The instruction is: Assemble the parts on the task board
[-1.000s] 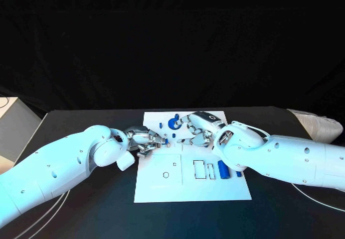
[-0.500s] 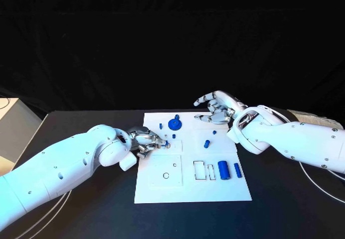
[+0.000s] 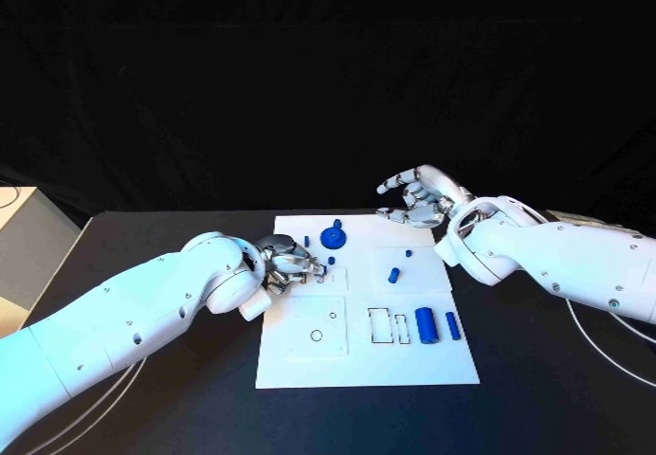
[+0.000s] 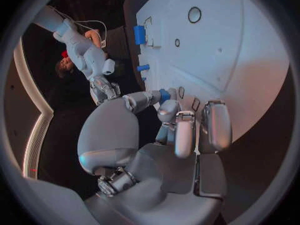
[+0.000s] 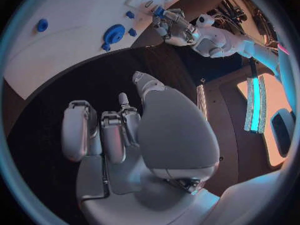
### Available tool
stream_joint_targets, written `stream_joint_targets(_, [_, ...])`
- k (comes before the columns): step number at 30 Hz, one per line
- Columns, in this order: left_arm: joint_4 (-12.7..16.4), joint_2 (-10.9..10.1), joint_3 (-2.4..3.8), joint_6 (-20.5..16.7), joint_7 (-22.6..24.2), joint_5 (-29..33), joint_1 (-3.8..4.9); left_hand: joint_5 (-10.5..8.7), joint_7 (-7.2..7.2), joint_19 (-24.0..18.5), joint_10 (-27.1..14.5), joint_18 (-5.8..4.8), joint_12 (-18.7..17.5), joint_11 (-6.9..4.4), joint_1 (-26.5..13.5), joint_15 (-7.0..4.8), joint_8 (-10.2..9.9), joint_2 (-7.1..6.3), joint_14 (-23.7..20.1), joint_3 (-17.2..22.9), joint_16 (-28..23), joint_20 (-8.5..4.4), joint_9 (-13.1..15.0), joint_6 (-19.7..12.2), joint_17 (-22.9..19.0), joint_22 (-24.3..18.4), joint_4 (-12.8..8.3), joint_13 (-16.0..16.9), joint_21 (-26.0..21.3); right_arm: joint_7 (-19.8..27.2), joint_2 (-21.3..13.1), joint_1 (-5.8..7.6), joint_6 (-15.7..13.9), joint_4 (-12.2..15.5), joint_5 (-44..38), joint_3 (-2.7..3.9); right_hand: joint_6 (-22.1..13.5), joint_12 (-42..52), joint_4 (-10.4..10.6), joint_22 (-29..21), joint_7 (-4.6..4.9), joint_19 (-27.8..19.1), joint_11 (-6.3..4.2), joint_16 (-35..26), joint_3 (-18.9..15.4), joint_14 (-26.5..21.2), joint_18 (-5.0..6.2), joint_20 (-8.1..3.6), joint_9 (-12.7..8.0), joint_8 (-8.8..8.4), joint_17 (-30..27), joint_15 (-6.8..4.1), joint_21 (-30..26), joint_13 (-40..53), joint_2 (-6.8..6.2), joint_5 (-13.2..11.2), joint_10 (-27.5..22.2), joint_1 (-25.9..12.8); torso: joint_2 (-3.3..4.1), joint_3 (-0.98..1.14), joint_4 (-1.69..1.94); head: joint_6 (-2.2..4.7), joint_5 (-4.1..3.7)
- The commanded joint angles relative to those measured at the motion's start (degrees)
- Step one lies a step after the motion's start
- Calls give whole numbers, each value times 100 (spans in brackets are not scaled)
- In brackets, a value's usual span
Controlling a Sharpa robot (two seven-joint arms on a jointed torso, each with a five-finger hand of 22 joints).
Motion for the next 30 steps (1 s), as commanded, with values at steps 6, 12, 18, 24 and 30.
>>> stream_joint_targets(6, [78,82,2,-106,-331,-624,92,33,-508,67,260,-104,68,-182,-68,-82,1398,35,604,79,20,-54,1426,543,1509,72,-106,132,42,96,83,6,167,-170,136,4,53,-12,-5,124,17,217,0,23,109,608,-45,47,-13,-51,1509,19,14,674,-34,186,-57,59,-9,1,-5,5,1])
stream_joint_targets(12, [71,147,0,86,-551,-674,140,41,-556,93,344,-112,107,-224,-151,-117,1493,90,604,39,20,-89,1536,617,1509,104,-52,221,55,73,177,6,234,-342,136,4,62,-10,-13,128,19,216,1,23,202,608,-45,47,-21,-72,1509,19,13,668,-69,362,-59,66,-13,1,-4,1,-9])
stream_joint_targets(18, [7,231,-29,239,-673,-865,182,-23,-588,100,380,-115,105,-249,-242,-138,1535,218,604,-82,20,-114,1611,668,1509,109,4,236,53,56,256,5,294,-468,136,3,66,-8,-15,127,20,215,2,23,239,608,-44,47,-24,-79,1509,19,10,666,-81,422,-60,63,-34,2,-9,-45,-21])
stream_joint_targets(24, [-102,325,-106,329,-723,-1015,242,-113,-625,127,452,-125,117,-278,-287,-155,1542,328,604,-353,20,-133,1653,768,1509,146,-2,288,66,39,316,0,339,-559,135,0,68,-5,-14,134,21,217,2,23,266,608,-46,47,-26,-85,1509,20,17,667,-90,468,-58,56,-37,3,-7,-74,-28])
stream_joint_targets(30, [-215,413,-174,412,-748,-1222,286,-149,-666,192,534,-149,120,-307,-327,-171,1519,465,604,-643,20,-150,1664,915,1509,253,31,336,120,29,363,-9,374,-634,131,-4,69,-6,-15,133,22,216,3,23,282,608,-45,47,-28,-89,1509,20,15,665,-96,495,-60,53,-40,4,-7,-82,-24])
